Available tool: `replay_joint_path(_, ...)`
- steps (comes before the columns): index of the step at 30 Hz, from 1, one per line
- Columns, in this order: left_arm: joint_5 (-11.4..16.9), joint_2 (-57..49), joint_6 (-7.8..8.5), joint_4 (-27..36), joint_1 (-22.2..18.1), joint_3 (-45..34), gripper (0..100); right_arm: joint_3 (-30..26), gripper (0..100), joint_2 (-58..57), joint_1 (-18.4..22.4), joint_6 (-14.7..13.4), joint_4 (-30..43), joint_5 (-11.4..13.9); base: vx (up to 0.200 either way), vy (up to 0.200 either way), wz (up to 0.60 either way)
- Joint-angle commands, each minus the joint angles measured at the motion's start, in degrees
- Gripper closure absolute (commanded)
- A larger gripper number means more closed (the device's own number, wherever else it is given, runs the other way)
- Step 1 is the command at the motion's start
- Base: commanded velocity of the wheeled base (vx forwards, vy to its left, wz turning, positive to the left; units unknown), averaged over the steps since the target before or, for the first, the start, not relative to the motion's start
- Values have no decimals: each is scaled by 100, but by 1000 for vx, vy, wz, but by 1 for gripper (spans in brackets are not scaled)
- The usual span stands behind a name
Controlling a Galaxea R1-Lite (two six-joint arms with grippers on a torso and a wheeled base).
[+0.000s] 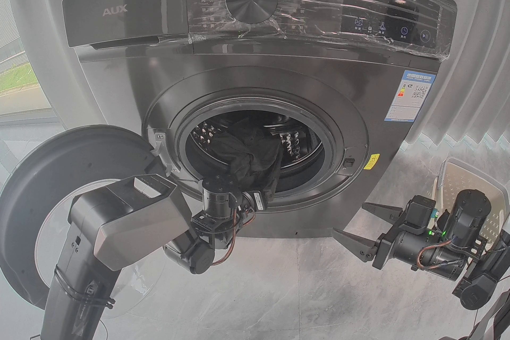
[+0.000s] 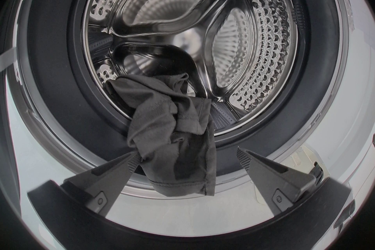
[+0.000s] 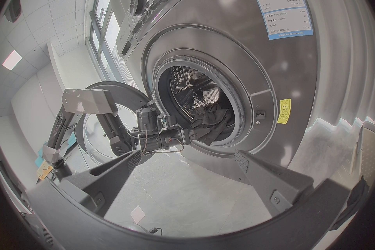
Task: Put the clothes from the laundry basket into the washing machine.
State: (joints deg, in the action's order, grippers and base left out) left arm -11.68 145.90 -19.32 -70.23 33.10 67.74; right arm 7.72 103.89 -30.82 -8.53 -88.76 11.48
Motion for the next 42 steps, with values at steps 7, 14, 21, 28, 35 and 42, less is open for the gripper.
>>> replay_joint_path(7,52,422,-1,-8,48,301,0,-7,0,0,-73,1,-1,3,0,0,0)
replay_joint_path(14,60,624,16,44,48,688,0,-7,0,9,-126,-8,-1,-6,0,0,0)
replay_joint_path(21,104,826,16,106,39,942,0,2,0,0,-214,-8,-1,-6,0,0,0)
replay_joint_path(28,104,958,16,176,30,1171,100,28,0,-18,-232,-8,-1,3,0,0,0)
replay_joint_path(35,96,932,7,150,13,1215,100,46,0,-35,-249,-8,-1,12,0,0,0)
replay_joint_path(42,25,694,-1,124,-14,1602,100,46,0,-53,-284,1,-1,12,0,0,0)
